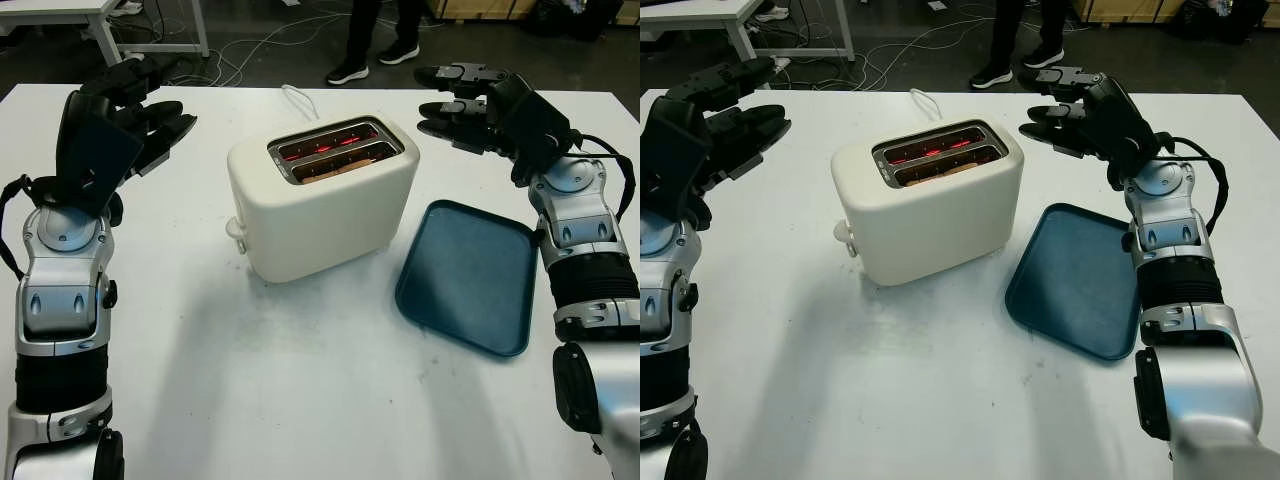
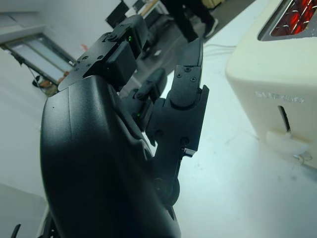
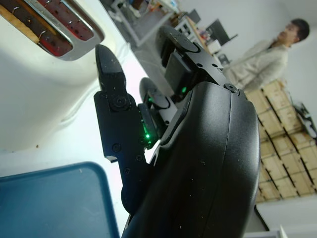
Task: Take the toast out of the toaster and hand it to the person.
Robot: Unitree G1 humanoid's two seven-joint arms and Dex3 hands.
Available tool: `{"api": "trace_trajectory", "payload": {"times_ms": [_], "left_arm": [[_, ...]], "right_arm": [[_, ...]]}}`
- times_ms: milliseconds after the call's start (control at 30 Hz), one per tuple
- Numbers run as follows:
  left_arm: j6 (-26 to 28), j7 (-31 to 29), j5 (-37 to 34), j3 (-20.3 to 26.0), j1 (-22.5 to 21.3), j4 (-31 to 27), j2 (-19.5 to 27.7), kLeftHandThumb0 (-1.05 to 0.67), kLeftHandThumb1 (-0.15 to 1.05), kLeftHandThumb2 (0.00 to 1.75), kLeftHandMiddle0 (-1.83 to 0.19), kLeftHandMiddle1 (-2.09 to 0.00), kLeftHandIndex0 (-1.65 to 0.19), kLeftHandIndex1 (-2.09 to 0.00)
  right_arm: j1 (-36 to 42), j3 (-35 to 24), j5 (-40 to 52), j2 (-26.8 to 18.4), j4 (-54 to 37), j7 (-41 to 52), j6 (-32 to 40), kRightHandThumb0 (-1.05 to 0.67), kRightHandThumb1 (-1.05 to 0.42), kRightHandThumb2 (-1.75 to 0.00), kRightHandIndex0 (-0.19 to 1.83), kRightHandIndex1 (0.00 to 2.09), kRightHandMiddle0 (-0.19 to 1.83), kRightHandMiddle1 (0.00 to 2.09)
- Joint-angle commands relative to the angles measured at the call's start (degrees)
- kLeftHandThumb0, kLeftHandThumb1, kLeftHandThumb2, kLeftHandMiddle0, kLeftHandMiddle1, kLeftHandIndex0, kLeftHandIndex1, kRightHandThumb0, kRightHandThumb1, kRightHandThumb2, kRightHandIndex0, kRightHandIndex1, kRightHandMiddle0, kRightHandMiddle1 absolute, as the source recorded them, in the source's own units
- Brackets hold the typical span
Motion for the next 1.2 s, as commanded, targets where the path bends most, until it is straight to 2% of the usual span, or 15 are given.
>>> {"api": "trace_trajectory", "payload": {"times_ms": [0, 267, 467, 1167], "left_arm": [[-0.05, 0.24, 0.4, -0.31, 0.04, -0.14, 0.17, -0.31, 0.92, 0.04, -0.64, -0.24, -0.64, -0.01], [-1.62, 0.08, 0.3, -0.19, 0.08, 0.71, 0.36, -0.3, 0.92, 0.04, -0.63, -0.29, -0.64, -0.02], [-0.44, 0.1, -0.07, -0.18, -0.1, 0.29, 0.02, -0.3, 0.92, 0.04, -0.61, -0.32, -0.64, -0.01], [-0.83, 0.08, -0.51, -0.08, -0.57, 0.78, -0.17, -0.3, 0.92, 0.05, -0.52, -0.47, -0.64, -0.01]], "right_arm": [[-0.16, -0.44, 0.59, 0.1, -0.35, -0.17, 0.07, -0.33, -0.88, 0.0, 0.68, 0.02, 0.62, 0.0], [0.27, 0.23, -0.48, -0.2, -2.11, -0.86, 1.25, -0.34, -0.89, 0.0, 0.68, 0.03, 0.63, 0.0], [0.38, 0.44, -0.56, -0.32, -2.23, -0.68, 0.94, -0.37, -0.88, 0.0, 0.68, 0.02, 0.62, 0.0], [0.43, -0.12, -0.01, -0.11, -2.49, -0.96, 1.76, -0.29, -0.89, 0.0, 0.66, 0.0, 0.61, 0.0]]}}
